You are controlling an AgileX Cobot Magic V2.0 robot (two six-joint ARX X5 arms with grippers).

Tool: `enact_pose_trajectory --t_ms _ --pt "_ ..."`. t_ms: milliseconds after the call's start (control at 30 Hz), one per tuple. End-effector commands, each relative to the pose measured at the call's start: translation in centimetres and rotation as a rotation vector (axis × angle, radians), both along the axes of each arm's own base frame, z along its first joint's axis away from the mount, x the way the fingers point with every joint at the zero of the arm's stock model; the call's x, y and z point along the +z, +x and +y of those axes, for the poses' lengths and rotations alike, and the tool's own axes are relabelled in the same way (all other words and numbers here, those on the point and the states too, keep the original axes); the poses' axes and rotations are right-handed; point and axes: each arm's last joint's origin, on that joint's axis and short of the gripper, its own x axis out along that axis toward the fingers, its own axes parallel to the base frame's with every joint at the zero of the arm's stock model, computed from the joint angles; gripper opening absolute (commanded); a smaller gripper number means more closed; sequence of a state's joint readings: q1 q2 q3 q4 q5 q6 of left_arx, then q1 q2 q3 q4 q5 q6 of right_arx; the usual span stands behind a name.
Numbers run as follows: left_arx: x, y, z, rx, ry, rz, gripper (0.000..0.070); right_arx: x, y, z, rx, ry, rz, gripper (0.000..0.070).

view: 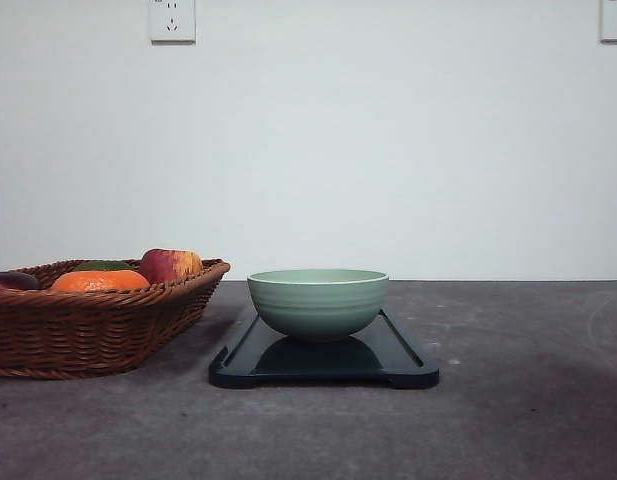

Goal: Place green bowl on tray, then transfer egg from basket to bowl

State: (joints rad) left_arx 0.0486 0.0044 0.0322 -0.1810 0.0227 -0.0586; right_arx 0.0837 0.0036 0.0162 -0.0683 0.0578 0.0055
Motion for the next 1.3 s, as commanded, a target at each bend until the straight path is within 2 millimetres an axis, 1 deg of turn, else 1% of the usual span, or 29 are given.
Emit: enact_pose_trajectory --t_ms 0,1267 --pt "-0.68 0.08 0.03 0.001 0.012 0.024 0.0 0.06 0.03 -0.02 -0.005 0.011 -0.016 0.0015" --pt "-0.68 0.08 0.03 0.001 0.012 0.024 0.0 0.1 0.03 -0.02 -0.004 0.011 -0.02 0.0015"
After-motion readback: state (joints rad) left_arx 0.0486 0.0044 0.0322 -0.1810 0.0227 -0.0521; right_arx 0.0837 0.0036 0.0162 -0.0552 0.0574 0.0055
